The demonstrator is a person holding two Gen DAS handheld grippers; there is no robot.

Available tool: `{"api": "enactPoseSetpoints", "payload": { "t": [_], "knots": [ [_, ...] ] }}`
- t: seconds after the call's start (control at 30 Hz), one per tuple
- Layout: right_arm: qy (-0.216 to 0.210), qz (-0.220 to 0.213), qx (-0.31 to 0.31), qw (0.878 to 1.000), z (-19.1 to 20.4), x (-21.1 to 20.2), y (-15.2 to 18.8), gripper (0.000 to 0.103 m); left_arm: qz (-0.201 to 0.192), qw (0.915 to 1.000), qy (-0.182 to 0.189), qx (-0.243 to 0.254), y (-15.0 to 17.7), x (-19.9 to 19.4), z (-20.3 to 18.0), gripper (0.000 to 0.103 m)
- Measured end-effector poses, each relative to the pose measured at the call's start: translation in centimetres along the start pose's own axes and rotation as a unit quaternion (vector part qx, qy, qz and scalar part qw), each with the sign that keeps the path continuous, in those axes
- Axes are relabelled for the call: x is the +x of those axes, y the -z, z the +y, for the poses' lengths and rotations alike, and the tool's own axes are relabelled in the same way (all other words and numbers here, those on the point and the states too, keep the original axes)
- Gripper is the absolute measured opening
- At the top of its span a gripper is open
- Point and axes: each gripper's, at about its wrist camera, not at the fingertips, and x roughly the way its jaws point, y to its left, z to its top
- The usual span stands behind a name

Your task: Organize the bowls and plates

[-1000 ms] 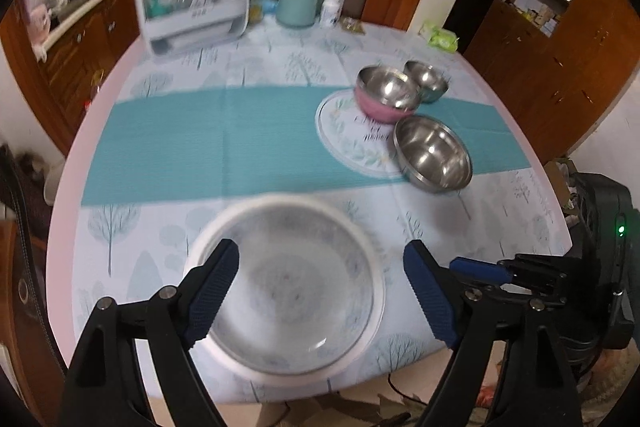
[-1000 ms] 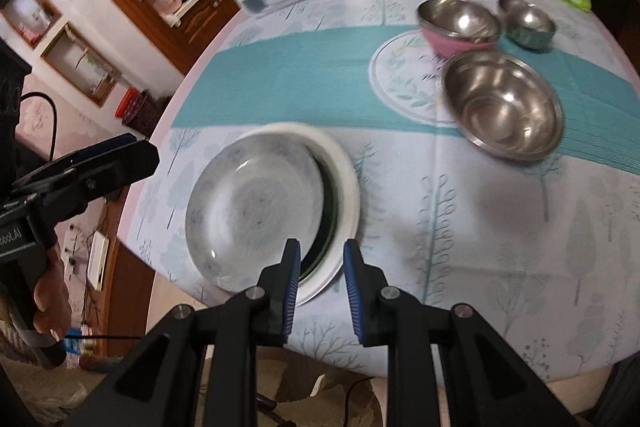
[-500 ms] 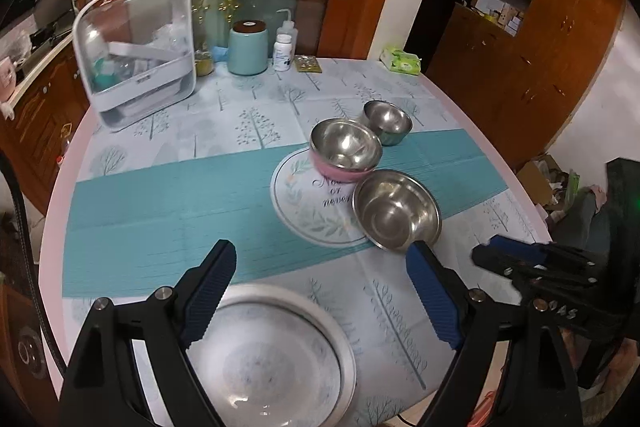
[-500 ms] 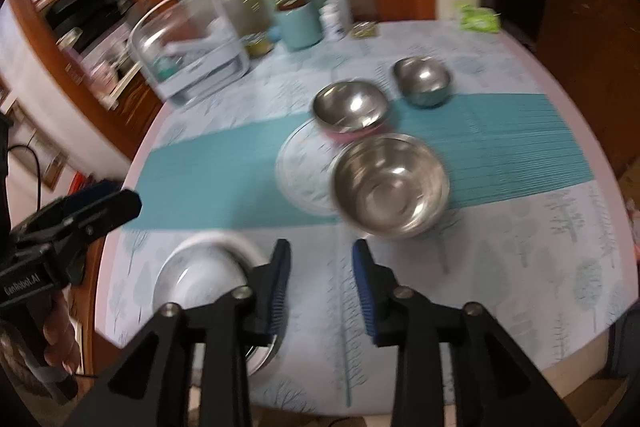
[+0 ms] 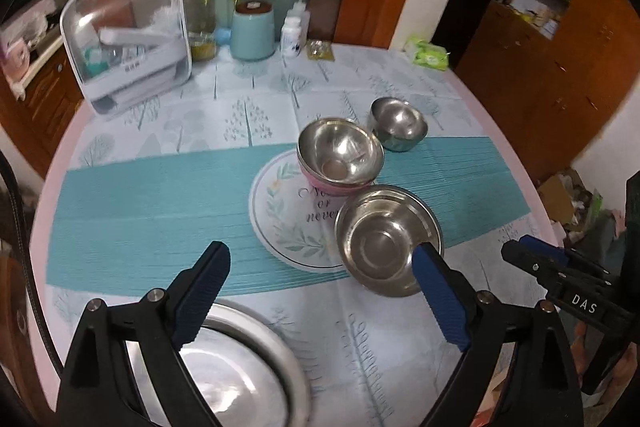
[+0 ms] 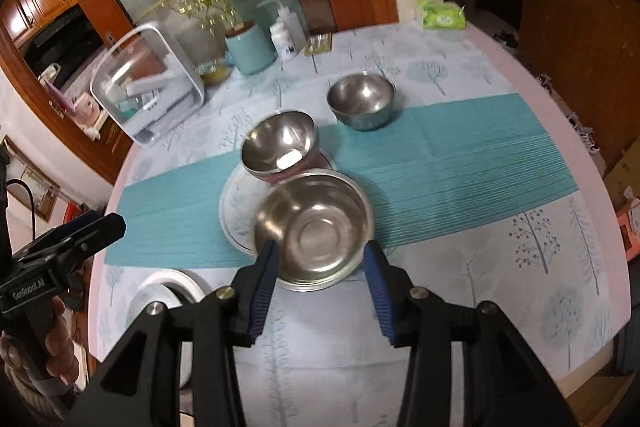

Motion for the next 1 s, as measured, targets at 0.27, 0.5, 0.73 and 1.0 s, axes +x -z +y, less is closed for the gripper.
{"api": "enactPoseSetpoints", "payload": {
  "t": [0.27,0.5,0.73,1.0],
  "knots": [
    [-0.014,0.053,-0.028,0.998,-3.9,5.5,-2.4,0.044,0.05,0.9982,-0.03,-0.013,0.1,7.7,-2.2,0.092],
    [-0.029,0.09,-0.043,0.995,-4.8,9.6,-3.2,0.044,0.093,0.9948,-0.02,-0.036,0.7,12.8,-2.1,0.091],
    [-0.041,0.125,-0.045,0.99,-5.3,12.9,-3.5,0.044,0.124,0.9916,-0.004,-0.037,0.4,15.6,-2.1,0.067],
    [-0.049,0.16,-0.046,0.985,-4.9,15.5,-3.3,0.016,0.161,0.9853,0.019,-0.054,0.8,18.0,-1.7,0.019]
  ]
}}
